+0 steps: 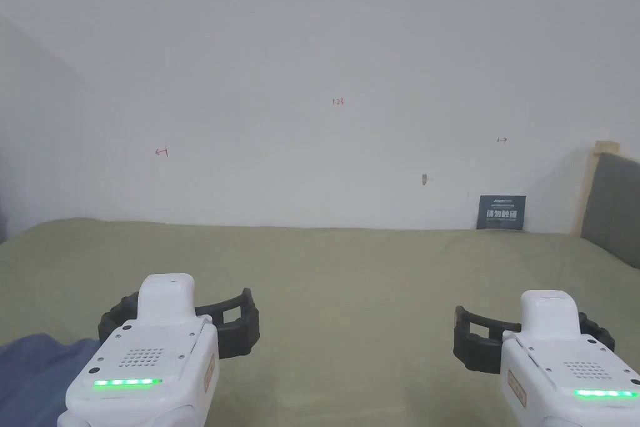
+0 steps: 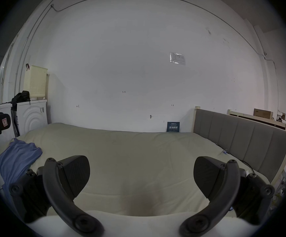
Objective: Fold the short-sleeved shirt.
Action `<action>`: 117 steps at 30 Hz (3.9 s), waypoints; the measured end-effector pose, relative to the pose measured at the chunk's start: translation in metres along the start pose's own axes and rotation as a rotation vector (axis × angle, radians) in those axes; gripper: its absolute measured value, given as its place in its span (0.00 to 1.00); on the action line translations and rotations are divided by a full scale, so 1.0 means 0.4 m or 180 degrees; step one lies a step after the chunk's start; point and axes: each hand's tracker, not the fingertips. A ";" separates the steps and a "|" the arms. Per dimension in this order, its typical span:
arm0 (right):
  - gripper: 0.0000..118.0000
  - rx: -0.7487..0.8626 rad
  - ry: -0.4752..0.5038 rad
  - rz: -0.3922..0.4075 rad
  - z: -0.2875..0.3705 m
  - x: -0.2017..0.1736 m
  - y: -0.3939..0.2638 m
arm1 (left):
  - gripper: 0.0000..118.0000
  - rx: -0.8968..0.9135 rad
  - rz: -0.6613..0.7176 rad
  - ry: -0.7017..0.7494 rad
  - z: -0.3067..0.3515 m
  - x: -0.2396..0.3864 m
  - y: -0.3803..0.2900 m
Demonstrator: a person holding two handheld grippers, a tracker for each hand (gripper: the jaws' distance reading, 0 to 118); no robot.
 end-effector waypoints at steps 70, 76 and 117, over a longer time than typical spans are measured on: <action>1.00 0.0072 -0.0023 0.0027 0.015 0.006 0.024 | 1.00 0.0048 -0.0036 0.0035 0.010 -0.007 0.010; 1.00 0.0099 -0.0033 0.0006 0.017 0.007 0.028 | 1.00 0.0067 -0.0043 0.0013 0.012 -0.005 0.013; 0.06 -0.0164 0.0002 0.0067 0.005 0.000 -0.008 | 0.00 -0.0012 0.0068 0.0141 0.002 -0.007 -0.011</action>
